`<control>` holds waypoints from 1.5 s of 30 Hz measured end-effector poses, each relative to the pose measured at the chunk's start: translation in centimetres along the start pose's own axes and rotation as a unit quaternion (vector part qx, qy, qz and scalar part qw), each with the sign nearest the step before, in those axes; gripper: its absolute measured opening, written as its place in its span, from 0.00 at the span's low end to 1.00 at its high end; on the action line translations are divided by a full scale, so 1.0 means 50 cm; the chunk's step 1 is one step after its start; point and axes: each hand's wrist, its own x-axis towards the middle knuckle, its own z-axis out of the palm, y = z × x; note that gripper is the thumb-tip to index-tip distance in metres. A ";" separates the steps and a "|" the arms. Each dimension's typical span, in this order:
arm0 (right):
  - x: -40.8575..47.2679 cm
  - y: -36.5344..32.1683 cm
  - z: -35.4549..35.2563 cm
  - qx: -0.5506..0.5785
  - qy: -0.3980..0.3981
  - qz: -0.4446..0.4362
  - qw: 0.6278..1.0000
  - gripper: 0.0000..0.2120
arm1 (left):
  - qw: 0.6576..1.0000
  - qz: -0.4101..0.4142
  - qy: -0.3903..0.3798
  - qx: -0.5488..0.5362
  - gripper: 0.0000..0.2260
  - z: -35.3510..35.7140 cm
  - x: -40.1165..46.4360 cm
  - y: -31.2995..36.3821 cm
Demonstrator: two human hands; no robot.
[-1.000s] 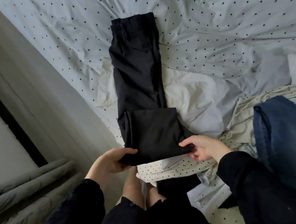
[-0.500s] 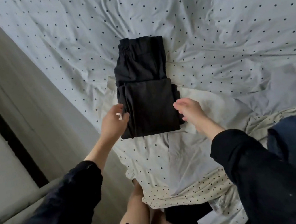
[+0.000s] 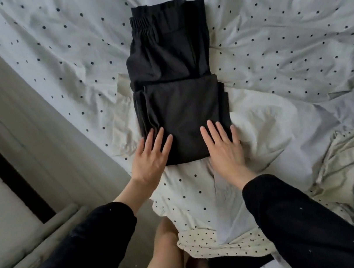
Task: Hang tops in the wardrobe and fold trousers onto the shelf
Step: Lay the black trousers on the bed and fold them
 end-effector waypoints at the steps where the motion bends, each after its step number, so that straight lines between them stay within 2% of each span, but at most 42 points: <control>1: 0.002 0.003 -0.006 0.005 0.004 -0.008 1.000 0.33 | 1.000 0.004 0.015 -0.002 0.34 0.008 0.001 -0.005; 4: -0.013 0.020 -0.037 0.060 -0.003 -0.023 0.998 0.26 | 0.996 -0.005 -0.001 -0.090 0.25 -0.033 -0.001 0.002; 6: -0.023 0.038 -0.068 0.095 -0.024 -0.026 0.995 0.24 | 0.989 -0.029 -0.078 -0.123 0.18 -0.078 0.004 0.006; 8: -0.042 0.058 -0.113 0.095 -0.086 -0.047 0.991 0.20 | 0.976 -0.001 -0.162 -0.142 0.13 -0.135 0.005 -0.002; 11: -0.066 0.076 -0.198 0.147 -0.202 -0.063 0.966 0.10 | 0.933 0.024 -0.268 -0.237 0.03 -0.234 0.018 -0.022; 13: -0.061 0.088 -0.253 0.191 -0.242 -0.060 0.949 0.08 | 0.915 0.018 -0.291 -0.279 0.07 -0.283 0.035 -0.045; 15: -0.037 0.101 -0.315 0.214 -0.206 -0.042 0.954 0.09 | 0.915 0.001 -0.258 -0.311 0.03 -0.331 0.061 -0.075; 17: 0.007 0.113 -0.358 0.254 -0.118 -0.016 0.960 0.04 | 0.926 -0.036 -0.170 -0.335 0.11 -0.364 0.103 -0.112; 18: 0.027 0.118 -0.369 0.267 -0.069 -0.005 0.961 0.09 | 0.933 -0.061 -0.114 -0.336 0.16 -0.373 0.119 -0.124; 20: 0.063 0.121 -0.382 0.249 0.002 0.002 0.968 0.26 | 0.945 -0.114 0.008 -0.305 0.23 -0.376 0.145 -0.141; 22: 0.096 0.111 -0.380 0.209 0.074 0.008 0.975 0.33 | 0.957 -0.143 0.100 -0.231 0.27 -0.357 0.167 -0.142; 24: 0.106 0.094 -0.351 0.176 0.088 -0.003 0.980 0.36 | 0.977 -0.103 0.108 -0.152 0.28 -0.316 0.166 -0.115; 27: 0.112 0.054 -0.257 0.145 0.027 -0.040 0.988 0.40 | 0.999 -0.002 -0.006 -0.044 0.35 -0.218 0.156 -0.074; 29: 0.118 0.032 -0.194 0.108 -0.003 -0.047 0.993 0.43 | 0.999 0.009 -0.044 0.017 0.44 -0.149 0.149 -0.070; 31: 0.136 0.018 -0.145 0.068 0.012 -0.042 0.997 0.46 | 0.999 0.013 -0.009 0.043 0.50 -0.096 0.159 -0.083; 33: 0.165 0.014 -0.115 0.036 0.062 -0.040 0.997 0.51 | 0.997 0.024 0.040 0.063 0.52 -0.065 0.182 -0.100; 35: 0.199 0.024 -0.100 0.014 0.106 -0.042 0.993 0.54 | 0.991 0.041 0.106 0.066 0.51 -0.048 0.208 -0.119; 38: 0.236 0.039 -0.088 -0.002 0.131 -0.058 0.990 0.53 | 0.981 0.071 0.164 0.075 0.45 -0.029 0.235 -0.129; 41: 0.260 0.035 -0.080 0.001 0.134 -0.046 0.990 0.52 | 0.977 0.072 0.171 0.102 0.38 -0.011 0.255 -0.124; 45: 0.266 0.019 -0.072 0.039 0.114 -0.045 0.992 0.44 | 0.971 0.091 0.196 0.104 0.28 0.021 0.269 -0.121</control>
